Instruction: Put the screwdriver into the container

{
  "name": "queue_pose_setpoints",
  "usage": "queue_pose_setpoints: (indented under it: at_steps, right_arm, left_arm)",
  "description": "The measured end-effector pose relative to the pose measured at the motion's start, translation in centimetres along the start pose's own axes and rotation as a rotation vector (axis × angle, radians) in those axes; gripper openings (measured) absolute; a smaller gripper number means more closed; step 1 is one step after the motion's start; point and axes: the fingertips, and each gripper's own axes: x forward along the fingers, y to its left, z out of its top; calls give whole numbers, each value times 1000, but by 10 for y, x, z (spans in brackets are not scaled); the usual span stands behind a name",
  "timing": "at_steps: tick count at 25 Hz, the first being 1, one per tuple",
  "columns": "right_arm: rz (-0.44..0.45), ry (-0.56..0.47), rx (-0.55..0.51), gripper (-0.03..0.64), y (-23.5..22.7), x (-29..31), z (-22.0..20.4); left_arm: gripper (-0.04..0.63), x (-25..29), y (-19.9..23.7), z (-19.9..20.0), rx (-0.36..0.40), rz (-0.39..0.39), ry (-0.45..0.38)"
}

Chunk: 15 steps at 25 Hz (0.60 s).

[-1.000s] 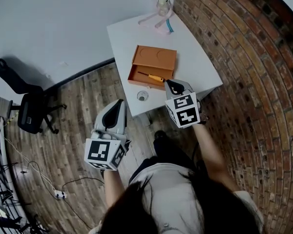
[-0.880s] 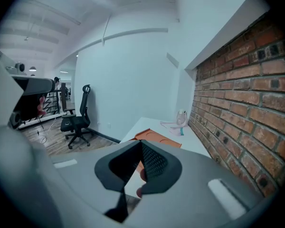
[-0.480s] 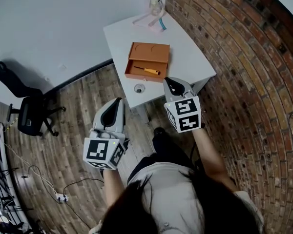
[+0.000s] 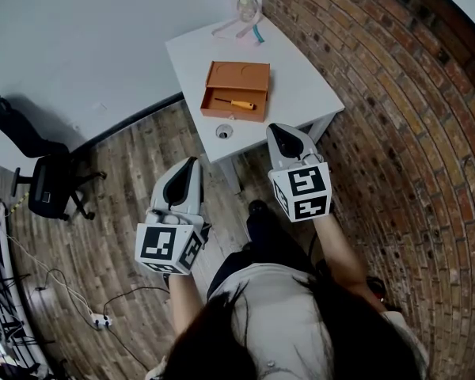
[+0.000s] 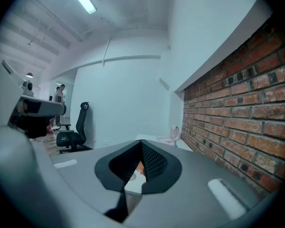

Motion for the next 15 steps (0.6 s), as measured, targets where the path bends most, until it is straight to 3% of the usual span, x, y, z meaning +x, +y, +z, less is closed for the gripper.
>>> queue_pose_setpoints:
  at_steps: [15]
  right_arm:
    - [-6,-85,-21,6,21,-61,22]
  left_arm:
    - [2,-34,-22,7,9,-10,-39]
